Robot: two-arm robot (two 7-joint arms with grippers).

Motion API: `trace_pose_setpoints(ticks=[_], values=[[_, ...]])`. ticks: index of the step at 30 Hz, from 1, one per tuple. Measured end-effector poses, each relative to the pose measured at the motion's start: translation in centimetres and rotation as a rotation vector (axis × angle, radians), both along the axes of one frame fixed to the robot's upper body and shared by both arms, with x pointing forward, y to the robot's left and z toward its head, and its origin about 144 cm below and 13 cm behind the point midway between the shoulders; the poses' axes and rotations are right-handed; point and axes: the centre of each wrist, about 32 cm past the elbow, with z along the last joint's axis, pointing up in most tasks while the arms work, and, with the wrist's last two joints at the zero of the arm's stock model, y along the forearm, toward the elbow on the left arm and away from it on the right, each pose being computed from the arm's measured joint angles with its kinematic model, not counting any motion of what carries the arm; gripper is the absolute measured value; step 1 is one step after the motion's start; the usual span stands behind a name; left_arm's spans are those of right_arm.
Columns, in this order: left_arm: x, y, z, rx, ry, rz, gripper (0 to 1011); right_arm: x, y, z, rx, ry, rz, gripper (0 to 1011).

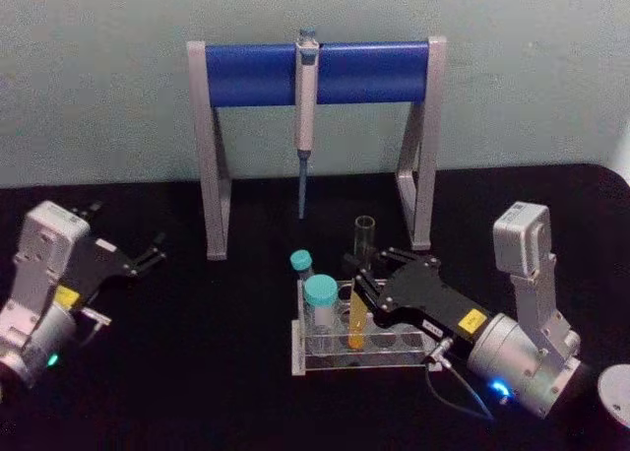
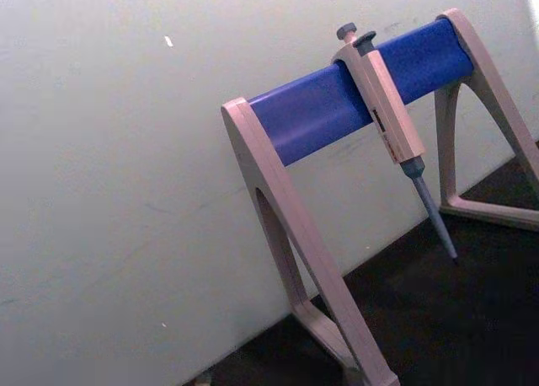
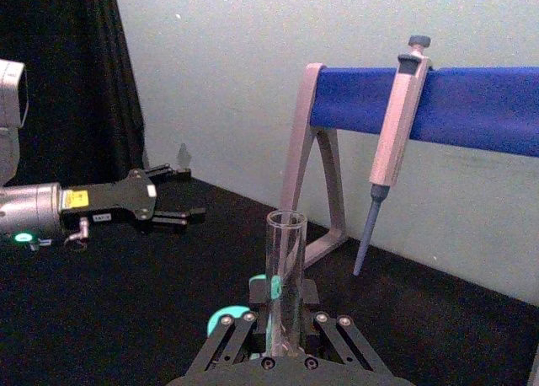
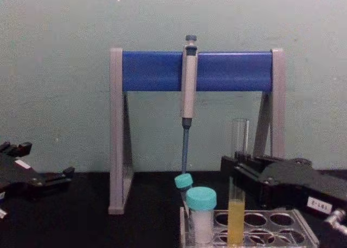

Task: Pick up the test tube from the test tube rack, shake it, then place it back into the test tube rack.

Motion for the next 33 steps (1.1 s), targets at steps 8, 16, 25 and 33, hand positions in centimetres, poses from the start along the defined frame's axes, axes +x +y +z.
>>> trace_pose_setpoints(ticks=[8, 16, 25, 33], values=[[0.0, 0.0, 0.0, 0.000, 0.000, 0.000, 1001, 0.1, 0.2, -0.5, -0.008, 0.023, -0.005, 225], [0.0, 0.0, 0.0, 0.000, 0.000, 0.000, 1001, 0.3, 0.3, -1.0, -0.012, 0.041, -0.006, 225], [0.0, 0.0, 0.0, 0.000, 0.000, 0.000, 1001, 0.4, 0.4, -1.2, -0.014, 0.049, -0.007, 225], [0.0, 0.0, 0.0, 0.000, 0.000, 0.000, 1001, 0.5, 0.4, -1.1, -0.020, 0.045, -0.010, 225]])
